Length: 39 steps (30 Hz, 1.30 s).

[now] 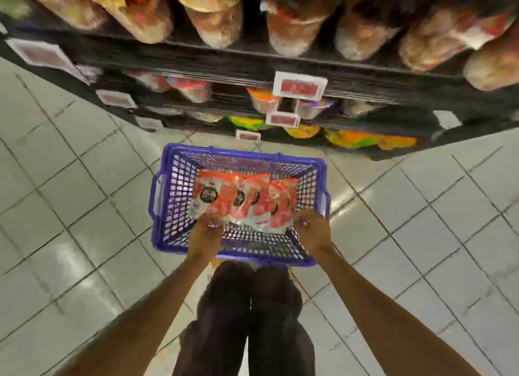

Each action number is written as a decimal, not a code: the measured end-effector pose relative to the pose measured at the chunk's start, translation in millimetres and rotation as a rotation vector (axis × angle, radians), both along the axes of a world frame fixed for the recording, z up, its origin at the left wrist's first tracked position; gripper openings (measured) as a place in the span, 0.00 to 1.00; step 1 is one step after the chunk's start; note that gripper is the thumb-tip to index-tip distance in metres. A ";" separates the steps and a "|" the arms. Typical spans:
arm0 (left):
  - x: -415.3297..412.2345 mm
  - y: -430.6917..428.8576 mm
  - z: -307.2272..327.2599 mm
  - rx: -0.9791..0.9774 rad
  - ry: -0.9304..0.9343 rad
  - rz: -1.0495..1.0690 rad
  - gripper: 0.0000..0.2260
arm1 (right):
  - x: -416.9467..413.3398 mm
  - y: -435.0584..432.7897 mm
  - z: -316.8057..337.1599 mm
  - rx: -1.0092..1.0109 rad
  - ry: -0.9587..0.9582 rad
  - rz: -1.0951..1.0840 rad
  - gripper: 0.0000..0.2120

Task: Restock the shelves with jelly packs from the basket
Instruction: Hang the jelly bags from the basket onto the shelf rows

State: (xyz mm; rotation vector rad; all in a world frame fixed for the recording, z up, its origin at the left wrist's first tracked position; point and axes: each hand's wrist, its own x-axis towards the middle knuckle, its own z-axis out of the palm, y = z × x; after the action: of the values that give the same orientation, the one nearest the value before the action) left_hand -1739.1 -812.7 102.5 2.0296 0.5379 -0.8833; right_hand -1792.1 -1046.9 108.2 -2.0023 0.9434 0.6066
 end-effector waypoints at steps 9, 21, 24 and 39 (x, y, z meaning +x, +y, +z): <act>47.7 18.1 -200.5 0.248 -0.087 0.056 0.13 | 31.6 29.4 -198.4 0.040 0.208 -0.085 0.14; 70.0 28.5 -318.8 0.706 0.046 -0.229 0.51 | 52.8 62.4 -311.2 0.298 0.262 -0.157 0.25; 72.6 36.7 -302.7 0.596 0.199 -0.154 0.54 | 41.3 60.4 -307.4 0.422 0.223 -0.342 0.20; 80.7 -13.9 4.8 -0.304 0.083 0.135 0.18 | 7.2 1.7 -14.6 0.575 -0.188 -0.786 0.06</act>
State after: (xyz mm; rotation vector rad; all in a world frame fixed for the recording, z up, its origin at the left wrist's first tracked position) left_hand -1658.4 -826.6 107.2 1.6697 0.5437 -0.9114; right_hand -1784.9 -1045.2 93.6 -1.0373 1.1698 0.1970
